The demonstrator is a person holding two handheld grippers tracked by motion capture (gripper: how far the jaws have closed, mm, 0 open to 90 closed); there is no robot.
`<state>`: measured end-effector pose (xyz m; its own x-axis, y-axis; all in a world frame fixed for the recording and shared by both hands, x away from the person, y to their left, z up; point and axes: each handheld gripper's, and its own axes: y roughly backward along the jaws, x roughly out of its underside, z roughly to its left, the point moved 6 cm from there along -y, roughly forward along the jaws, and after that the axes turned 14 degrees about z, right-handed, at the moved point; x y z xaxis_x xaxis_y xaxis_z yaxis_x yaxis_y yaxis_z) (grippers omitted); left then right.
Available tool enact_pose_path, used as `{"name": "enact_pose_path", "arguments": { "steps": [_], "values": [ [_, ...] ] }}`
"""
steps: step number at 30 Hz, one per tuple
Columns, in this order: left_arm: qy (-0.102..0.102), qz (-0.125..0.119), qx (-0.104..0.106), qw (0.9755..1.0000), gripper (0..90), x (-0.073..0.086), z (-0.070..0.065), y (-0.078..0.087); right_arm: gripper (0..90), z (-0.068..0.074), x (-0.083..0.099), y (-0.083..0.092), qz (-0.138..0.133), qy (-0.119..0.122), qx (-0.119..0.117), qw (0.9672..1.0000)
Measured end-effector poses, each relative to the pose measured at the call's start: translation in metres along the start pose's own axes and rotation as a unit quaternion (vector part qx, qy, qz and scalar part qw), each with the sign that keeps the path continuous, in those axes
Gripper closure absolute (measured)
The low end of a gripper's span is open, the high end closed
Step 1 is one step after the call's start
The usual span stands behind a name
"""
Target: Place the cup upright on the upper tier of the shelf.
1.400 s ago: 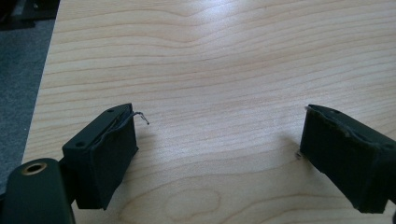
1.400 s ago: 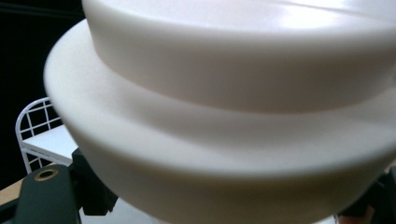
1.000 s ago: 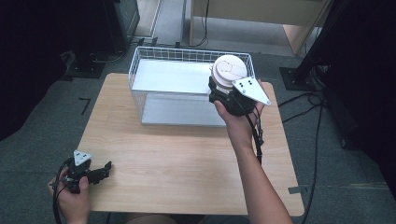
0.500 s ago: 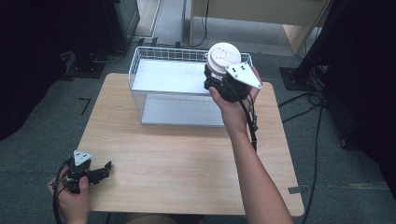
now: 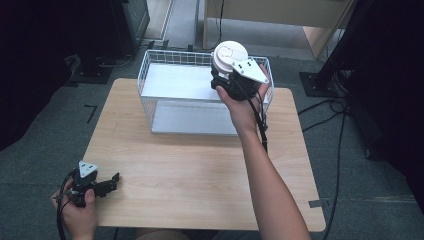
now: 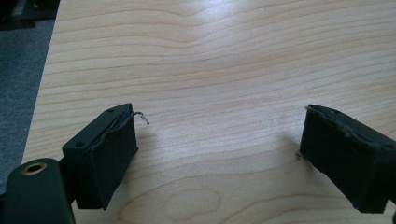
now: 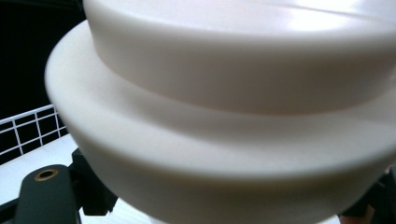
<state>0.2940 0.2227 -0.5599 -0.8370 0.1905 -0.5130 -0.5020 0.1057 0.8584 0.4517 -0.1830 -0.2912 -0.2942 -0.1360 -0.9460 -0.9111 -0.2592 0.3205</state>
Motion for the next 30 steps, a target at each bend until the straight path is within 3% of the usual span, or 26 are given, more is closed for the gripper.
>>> {"name": "enact_pose_path", "arguments": {
  "steps": [8,16,24,30],
  "values": [
    [0.001,-0.001,0.0,1.0,11.2,-0.001,-0.001,-0.001,16.0,-0.001,-0.004,-0.012,0.007,-0.005,0.004,1.0],
    [0.0,0.0,0.0,1.0,11.2,-0.001,-0.001,0.0,16.1,-0.009,-0.007,-0.024,0.007,-0.041,0.004,0.9991],
    [0.001,-0.001,0.0,1.0,11.2,-0.001,-0.001,0.0,16.2,-0.015,-0.007,-0.036,-0.008,-0.06,-0.002,0.9982],
    [0.001,-0.001,0.0,1.0,11.2,-0.001,-0.001,0.0,16.2,-0.017,-0.007,-0.044,-0.009,-0.051,0.002,0.9986]
  ]
}}
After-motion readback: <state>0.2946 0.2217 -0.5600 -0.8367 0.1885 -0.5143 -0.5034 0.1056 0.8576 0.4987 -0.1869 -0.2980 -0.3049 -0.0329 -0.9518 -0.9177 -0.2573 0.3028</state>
